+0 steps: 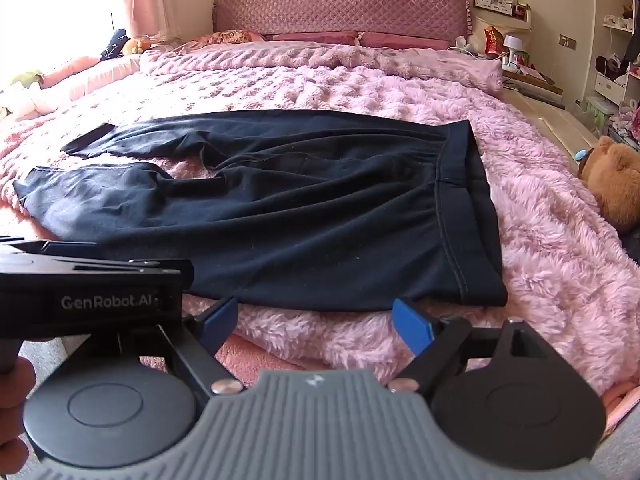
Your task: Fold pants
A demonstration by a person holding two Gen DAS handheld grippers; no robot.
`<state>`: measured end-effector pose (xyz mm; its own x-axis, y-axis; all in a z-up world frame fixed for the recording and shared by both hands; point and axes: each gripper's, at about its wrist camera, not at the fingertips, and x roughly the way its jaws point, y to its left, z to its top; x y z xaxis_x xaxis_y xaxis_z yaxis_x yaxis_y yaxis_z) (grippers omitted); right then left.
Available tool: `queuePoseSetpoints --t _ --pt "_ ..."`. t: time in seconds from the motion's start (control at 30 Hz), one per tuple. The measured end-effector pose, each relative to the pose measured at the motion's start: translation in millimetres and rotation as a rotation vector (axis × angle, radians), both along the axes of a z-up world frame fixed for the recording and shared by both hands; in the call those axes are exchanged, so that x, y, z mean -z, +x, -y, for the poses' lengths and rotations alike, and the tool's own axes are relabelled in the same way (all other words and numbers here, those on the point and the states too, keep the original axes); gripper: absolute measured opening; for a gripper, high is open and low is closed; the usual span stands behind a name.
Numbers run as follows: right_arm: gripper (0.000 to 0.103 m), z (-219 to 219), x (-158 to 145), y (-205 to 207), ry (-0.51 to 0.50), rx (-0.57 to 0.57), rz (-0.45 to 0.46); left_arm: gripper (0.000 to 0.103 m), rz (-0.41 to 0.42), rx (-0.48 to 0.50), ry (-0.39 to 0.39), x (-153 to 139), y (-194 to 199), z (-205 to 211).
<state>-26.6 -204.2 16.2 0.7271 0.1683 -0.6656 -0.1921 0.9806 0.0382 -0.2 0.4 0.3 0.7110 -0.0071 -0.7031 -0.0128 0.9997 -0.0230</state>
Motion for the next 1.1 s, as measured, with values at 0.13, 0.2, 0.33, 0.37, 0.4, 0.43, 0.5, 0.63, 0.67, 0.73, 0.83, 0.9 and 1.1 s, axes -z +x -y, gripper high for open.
queuePoseSetpoints --t 0.13,0.2,0.33,0.37,0.4,0.43,0.5,0.63,0.67,0.73,0.83,0.9,1.1 --pt "0.081 0.4 2.4 -2.0 -0.001 -0.001 -0.004 0.102 -0.004 0.002 0.011 0.7 -3.4 2.5" --pt "0.081 1.1 3.0 -1.6 -0.003 -0.001 -0.010 0.102 -0.018 0.001 0.016 2.0 0.7 3.1" --pt "0.081 -1.5 4.0 -0.1 -0.017 0.000 -0.030 0.102 -0.020 0.000 0.037 3.6 1.4 1.9" --pt "0.081 -1.7 4.5 0.0 -0.019 0.000 -0.037 0.102 -0.029 -0.002 0.043 4.0 2.3 2.0" --pt "0.081 -1.9 4.5 1.8 -0.019 0.002 -0.051 0.102 -0.032 -0.002 0.047 4.4 2.8 1.9" --pt "0.081 -1.9 5.0 1.7 -0.018 0.001 -0.056 0.102 -0.033 0.000 0.052 4.7 3.1 1.7" --pt "0.081 -1.7 6.1 1.3 -0.019 -0.001 -0.066 0.102 -0.032 0.001 0.063 7.6 0.4 5.8" --pt "0.081 -1.4 7.8 0.8 -0.027 -0.002 -0.070 0.102 -0.036 0.006 0.066 9.2 1.4 6.6" --pt "0.081 -1.3 8.2 0.5 -0.028 -0.001 -0.072 0.102 -0.038 0.007 0.066 9.9 1.8 6.8" --pt "0.081 -3.2 9.3 2.3 -0.031 0.000 -0.080 0.102 -0.043 0.007 0.065 11.1 2.5 7.2" --pt "0.081 -3.0 10.1 2.5 -0.033 0.000 -0.082 0.102 -0.044 0.008 0.065 12.0 1.6 6.4" --pt "0.081 -3.5 10.2 2.6 -0.035 -0.001 -0.080 0.102 -0.047 0.008 0.062 12.1 1.5 5.9" --pt "0.081 -3.5 10.2 2.0 -0.040 -0.004 -0.074 0.102 -0.052 0.006 0.051 13.6 1.5 5.3"
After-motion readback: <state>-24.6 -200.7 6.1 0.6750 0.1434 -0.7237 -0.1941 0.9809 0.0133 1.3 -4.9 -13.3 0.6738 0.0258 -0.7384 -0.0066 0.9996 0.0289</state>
